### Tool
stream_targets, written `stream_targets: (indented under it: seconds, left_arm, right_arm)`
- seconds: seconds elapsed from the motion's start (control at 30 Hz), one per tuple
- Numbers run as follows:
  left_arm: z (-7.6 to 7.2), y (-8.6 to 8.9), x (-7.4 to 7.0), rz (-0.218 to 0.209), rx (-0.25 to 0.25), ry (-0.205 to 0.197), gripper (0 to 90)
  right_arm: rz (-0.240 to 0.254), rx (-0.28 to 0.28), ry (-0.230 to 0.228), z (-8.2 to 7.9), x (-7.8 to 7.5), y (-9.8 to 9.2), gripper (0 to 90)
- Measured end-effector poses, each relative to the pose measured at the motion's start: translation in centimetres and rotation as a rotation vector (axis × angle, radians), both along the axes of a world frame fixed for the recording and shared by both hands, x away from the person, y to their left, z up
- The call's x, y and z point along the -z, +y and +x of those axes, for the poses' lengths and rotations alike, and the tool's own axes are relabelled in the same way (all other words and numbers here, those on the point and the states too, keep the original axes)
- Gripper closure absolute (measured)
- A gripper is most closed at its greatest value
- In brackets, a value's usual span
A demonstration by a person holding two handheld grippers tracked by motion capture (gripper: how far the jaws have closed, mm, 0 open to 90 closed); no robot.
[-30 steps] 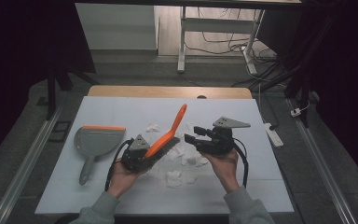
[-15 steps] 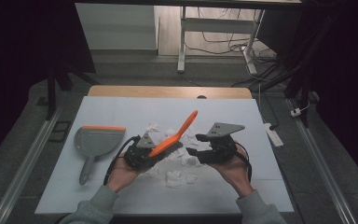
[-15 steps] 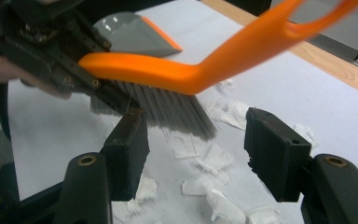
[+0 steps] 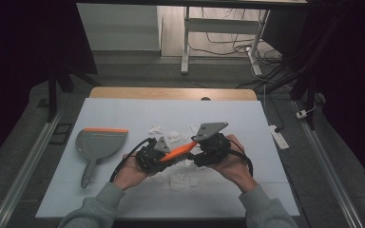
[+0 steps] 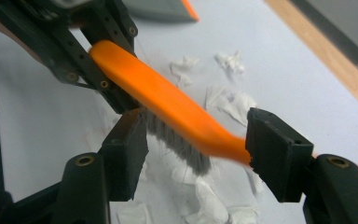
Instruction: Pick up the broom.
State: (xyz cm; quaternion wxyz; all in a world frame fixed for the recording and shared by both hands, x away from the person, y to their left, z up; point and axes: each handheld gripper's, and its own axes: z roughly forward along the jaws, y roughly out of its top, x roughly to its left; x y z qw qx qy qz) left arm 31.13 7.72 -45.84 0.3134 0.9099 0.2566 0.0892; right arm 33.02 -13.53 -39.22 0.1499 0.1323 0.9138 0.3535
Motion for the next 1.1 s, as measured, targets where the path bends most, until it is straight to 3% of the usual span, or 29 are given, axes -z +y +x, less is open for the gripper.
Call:
stream_targets:
  seconds: [0.07,0.1,0.37,0.43,0.6,0.8,0.93,0.97,1.07,1.1]
  left_arm:
    - [0.0,-0.3,0.1,0.011,0.016,0.0,80.2]
    - [-0.1,-0.6,0.2,0.029,0.034,-0.001,80.2]
    - [-0.2,-1.1,0.3,0.052,0.09,-0.002,80.2]
    - [-0.3,-1.3,0.2,0.058,0.109,-0.006,80.2]
    - [-0.3,-1.8,0.2,0.076,0.153,-0.007,80.2]
    - [-0.3,-2.0,0.4,0.071,0.222,0.008,79.1]
    - [-0.1,-1.8,0.3,0.044,0.183,-0.001,68.7]
    - [-0.3,-1.6,0.1,0.044,0.144,-0.049,62.7]
    - [-0.9,-1.0,-0.4,0.03,0.056,-0.104,47.8]
    - [-0.9,-1.0,-0.4,0.03,0.056,-0.104,43.7]
  right_arm:
    - [-0.022,-0.013,0.008,0.3,0.1,0.2,38.8]
    - [-0.07,-0.024,0.015,0.6,0.4,0.7,37.9]
    - [-0.15,-0.097,0.09,1.5,1.6,1.4,40.2]
    - [-0.194,-0.115,0.106,1.5,2.2,1.6,43.9]
    - [-0.242,-0.138,0.108,1.3,2.9,1.6,52.6]
    - [-0.294,-0.222,0.092,0.3,3.4,1.0,63.3]
    - [-0.288,-0.221,0.055,-0.2,3.5,0.4,66.8]
    - [-0.278,-0.21,0.063,-0.1,3.5,0.2,67.4]
    - [-0.249,-0.171,0.071,0.1,3.4,-0.4,67.6]
    - [-0.242,-0.159,0.071,0.2,3.4,-0.6,67.7]
